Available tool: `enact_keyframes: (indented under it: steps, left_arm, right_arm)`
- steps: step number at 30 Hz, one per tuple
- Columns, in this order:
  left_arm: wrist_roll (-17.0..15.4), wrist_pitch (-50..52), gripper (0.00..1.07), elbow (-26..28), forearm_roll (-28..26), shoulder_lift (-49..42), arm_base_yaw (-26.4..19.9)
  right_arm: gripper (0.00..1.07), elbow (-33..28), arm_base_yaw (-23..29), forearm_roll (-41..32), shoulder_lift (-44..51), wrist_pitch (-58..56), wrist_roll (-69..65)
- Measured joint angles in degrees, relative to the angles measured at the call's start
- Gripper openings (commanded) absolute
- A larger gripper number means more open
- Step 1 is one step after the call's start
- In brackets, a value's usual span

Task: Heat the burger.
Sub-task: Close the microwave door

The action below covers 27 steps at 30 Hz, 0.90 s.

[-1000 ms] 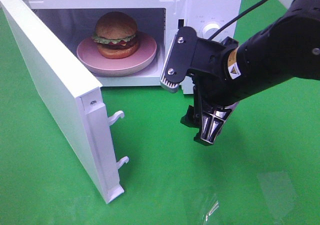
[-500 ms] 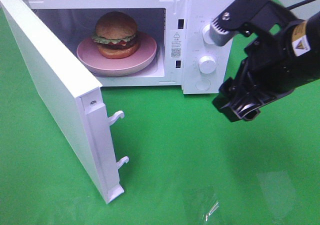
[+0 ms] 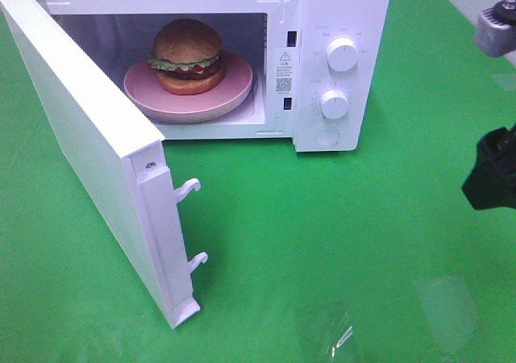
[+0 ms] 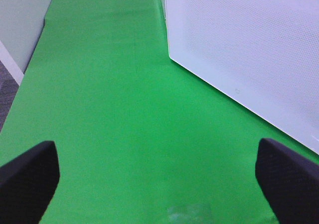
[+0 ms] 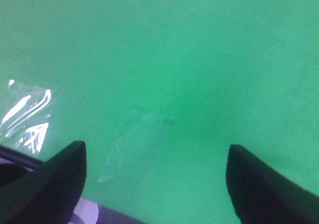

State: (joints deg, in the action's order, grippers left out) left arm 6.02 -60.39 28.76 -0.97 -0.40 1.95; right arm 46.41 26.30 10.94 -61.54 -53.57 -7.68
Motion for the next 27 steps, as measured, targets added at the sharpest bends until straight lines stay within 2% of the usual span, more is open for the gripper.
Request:
enact_keyframes:
  steps: [5, 15, 23, 24, 26, 27]
  left_arm:
    - [0.0, 0.0, 1.00, 0.0, 0.0, 0.0, 0.0]
    - [0.0, 0.0, 1.00, 0.0, 0.0, 0.0, 0.0]
    - [0.0, 0.0, 1.00, 0.0, 0.0, 0.0, 0.0]
    - [0.0, 0.0, 1.00, 0.0, 0.0, 0.0, 0.0]
    - [0.0, 0.0, 1.00, 0.0, 0.0, 0.0, 0.0]
    - [0.0, 0.0, 1.00, 0.0, 0.0, 0.0, 0.0]
  right_arm:
    - [0.76, 0.0, 0.0, -2.4, 5.7, -7.2, 0.1]
    - [0.76, 0.0, 0.0, -4.0, 17.4, -12.4, 0.2]
    - [0.76, 0.0, -0.3, -4.0, 34.7, -15.9, 0.2]
    - [0.76, 0.0, -0.3, -4.0, 34.7, -15.9, 0.2]
    - [0.76, -0.1, -3.0, -4.0, 40.5, -15.9, 0.3]
    - [0.76, -0.1, -3.0, -4.0, 40.5, -15.9, 0.3]
